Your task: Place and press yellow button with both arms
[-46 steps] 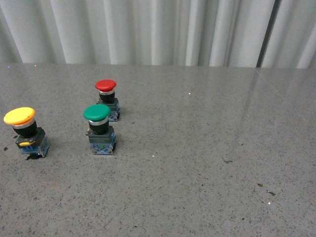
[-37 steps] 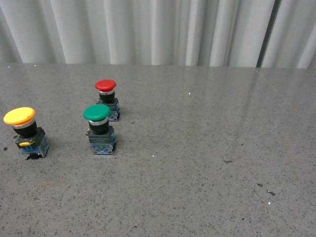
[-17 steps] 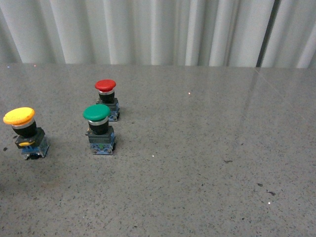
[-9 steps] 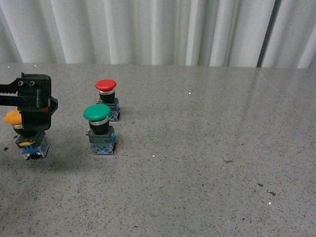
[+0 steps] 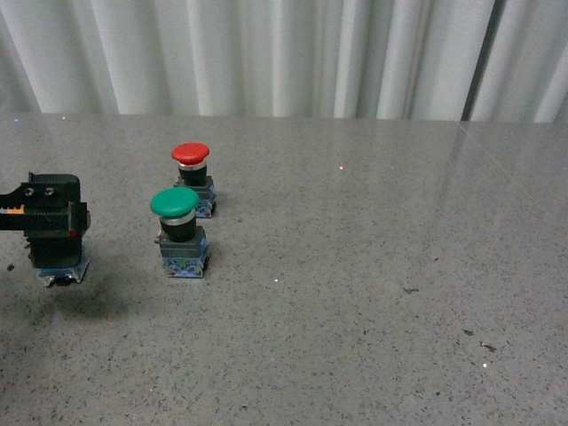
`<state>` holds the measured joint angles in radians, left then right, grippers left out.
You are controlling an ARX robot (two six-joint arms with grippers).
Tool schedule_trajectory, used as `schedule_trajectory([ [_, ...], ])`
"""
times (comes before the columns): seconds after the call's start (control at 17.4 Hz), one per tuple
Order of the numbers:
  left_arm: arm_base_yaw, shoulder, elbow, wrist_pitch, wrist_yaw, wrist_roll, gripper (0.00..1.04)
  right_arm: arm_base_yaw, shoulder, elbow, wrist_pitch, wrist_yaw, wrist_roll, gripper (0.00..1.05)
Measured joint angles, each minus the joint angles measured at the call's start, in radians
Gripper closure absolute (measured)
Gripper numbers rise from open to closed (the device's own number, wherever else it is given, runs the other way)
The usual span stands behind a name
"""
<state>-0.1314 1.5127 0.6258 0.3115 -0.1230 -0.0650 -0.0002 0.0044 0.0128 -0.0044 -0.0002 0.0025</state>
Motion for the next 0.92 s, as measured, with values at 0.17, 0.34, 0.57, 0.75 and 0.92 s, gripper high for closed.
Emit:
schedule_trajectory([
  [0.17,0.016,0.003,0.0,0.008,0.0,0.0,0.43,0.0,0.0,0.0,0.0,0.0,0.0,0.07],
  [0.34,0.029,-0.04,0.0,-0.034,-0.019,0.004,0.71,0.0,0.0,0.0,0.0,0.0,0.0,0.07],
  [0.57,-0.048,-0.249,0.106,-0.14,-0.036,0.012,0.71,0.0,0.0,0.0,0.0,0.0,0.0,0.07],
  [0.75,-0.199,-0.249,0.283,-0.177,-0.07,-0.007,0.72,0.0,0.0,0.0,0.0,0.0,0.0,0.07],
  [0.92,-0.354,-0.047,0.449,-0.199,-0.084,-0.042,0.72,0.0,0.0,0.0,0.0,0.0,0.0,0.07],
])
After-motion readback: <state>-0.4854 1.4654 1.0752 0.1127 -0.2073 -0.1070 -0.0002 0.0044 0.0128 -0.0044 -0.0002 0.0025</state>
